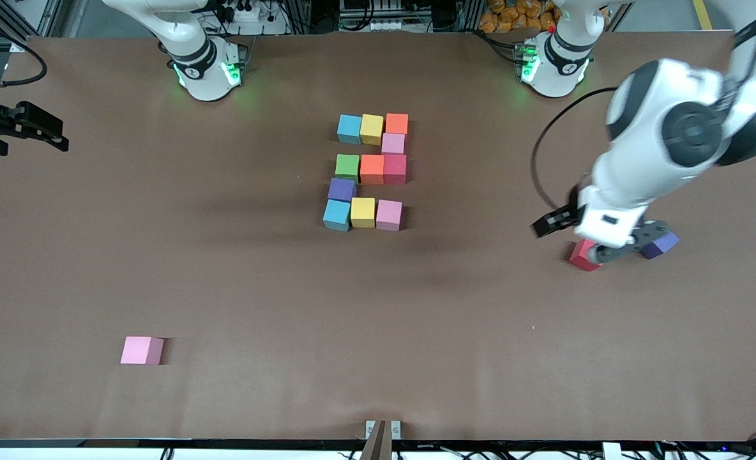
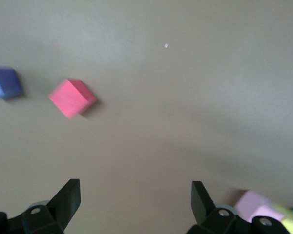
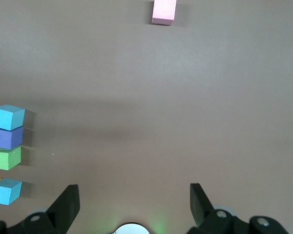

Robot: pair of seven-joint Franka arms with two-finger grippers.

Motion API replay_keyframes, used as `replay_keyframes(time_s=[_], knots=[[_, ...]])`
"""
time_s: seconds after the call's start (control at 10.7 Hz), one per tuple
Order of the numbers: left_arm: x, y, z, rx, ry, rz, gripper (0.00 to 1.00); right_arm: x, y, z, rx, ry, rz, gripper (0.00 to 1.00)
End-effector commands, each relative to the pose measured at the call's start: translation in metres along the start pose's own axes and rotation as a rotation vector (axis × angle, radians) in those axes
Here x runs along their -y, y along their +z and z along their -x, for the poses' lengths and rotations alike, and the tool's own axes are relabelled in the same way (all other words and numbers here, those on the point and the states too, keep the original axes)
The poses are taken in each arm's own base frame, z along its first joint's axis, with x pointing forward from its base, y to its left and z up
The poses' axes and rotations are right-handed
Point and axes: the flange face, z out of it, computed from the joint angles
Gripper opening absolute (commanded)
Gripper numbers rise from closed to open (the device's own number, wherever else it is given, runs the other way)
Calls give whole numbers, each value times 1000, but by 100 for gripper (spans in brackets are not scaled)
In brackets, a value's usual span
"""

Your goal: Form number 2 with 11 blocks

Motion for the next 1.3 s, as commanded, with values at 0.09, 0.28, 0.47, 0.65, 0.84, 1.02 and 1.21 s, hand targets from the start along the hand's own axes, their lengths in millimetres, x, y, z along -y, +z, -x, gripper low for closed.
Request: replay_keyframes(time_s=[0.09, 0.28, 0.47, 0.65, 0.84, 1.02, 1.21], knots=[[76, -63, 8, -22, 269, -68, 100, 0, -4, -2, -1, 4, 8, 100], [89, -106, 10, 6, 313, -76, 100, 0, -5, -1, -1, 4, 8, 100], [82, -129, 26, -18, 332, -72, 100, 0, -5, -1, -1, 4, 8, 100], [76, -150, 44, -32, 375, 13, 100, 0, -5, -1, -1, 4, 8, 100], [77, -155, 46, -40, 378, 50, 100, 0, -5, -1, -1, 4, 8, 100], [81, -153, 41, -57, 357, 56, 100, 0, -4, -2, 1, 4, 8, 100], [78, -150, 37, -83, 356, 55, 100, 0, -4, -2, 1, 4, 8, 100]])
